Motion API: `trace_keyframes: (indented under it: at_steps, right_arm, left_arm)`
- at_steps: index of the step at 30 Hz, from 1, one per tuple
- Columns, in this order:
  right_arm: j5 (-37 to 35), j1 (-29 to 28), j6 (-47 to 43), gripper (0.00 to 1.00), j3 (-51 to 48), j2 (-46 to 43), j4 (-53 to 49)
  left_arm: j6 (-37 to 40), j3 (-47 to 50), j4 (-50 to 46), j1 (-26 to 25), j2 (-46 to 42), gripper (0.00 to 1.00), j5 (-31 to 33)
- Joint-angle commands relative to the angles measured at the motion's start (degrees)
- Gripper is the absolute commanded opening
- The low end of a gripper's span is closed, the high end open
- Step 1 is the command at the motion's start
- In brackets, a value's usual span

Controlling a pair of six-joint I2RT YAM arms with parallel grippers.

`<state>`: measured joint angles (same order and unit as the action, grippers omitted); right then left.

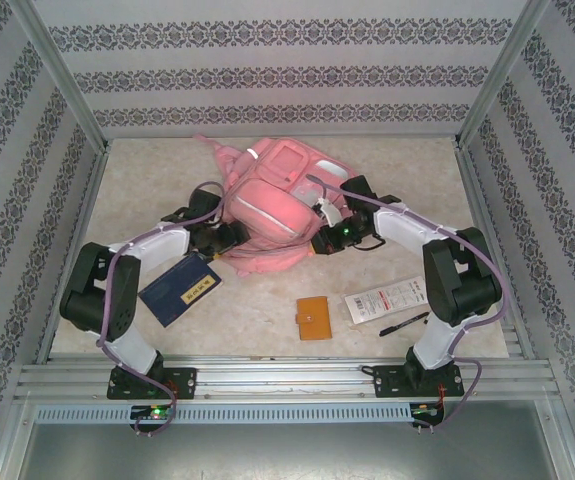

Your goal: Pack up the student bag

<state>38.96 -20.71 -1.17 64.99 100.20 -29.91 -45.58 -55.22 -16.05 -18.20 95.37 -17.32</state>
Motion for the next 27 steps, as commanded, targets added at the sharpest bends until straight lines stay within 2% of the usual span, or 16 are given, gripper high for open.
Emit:
trace_keyframes:
  at_steps: [1,5,7,10,13,15,17,20,23,27]
  right_arm:
    - [5.3,-3.0,4.2,0.00,1.6,0.3,-2.0]
    - [7.2,-4.5,13.0,0.00,0.3,0.5,6.2]
    - [9.0,-5.7,19.1,0.00,-0.8,1.5,12.2]
    - [10.7,-8.3,24.7,0.00,-1.5,2.7,17.6]
    - [10.6,-10.4,27.6,0.01,-2.8,2.4,18.4]
    - [9.5,-11.1,27.4,0.09,-3.8,1.4,16.3]
    - [8.0,-11.1,27.3,0.27,-5.7,-0.5,15.2]
    - [6.8,-10.2,27.4,0.40,-7.5,-3.9,12.4]
    - [-0.3,-8.7,28.3,0.49,-7.9,-8.9,6.1]
    - [-4.4,-7.3,22.0,0.51,-7.1,-14.4,0.9]
  left_arm:
    - [-7.2,-0.7,4.7,-6.0,2.8,0.81,-3.1]
    - [-13.2,-0.4,8.1,-11.5,2.8,0.81,-1.1]
    - [-14.5,-0.4,9.4,-12.7,2.7,0.81,-1.8]
    - [-13.7,-0.3,8.1,-12.3,0.5,0.83,-1.3]
    - [-9.9,-0.5,3.5,-9.1,-3.4,0.84,-0.7]
    - [-7.5,-0.5,0.3,-6.8,-6.1,0.84,-2.0]
    - [-3.3,-0.7,-2.6,-5.6,-8.8,0.84,-3.6]
    - [3.8,-1.4,-8.0,-5.9,-12.1,0.83,-6.0]
    - [8.3,-1.2,-13.4,-7.4,-15.1,0.81,-6.4]
    - [14.1,-0.9,-17.8,-12.6,-17.9,0.77,-2.7]
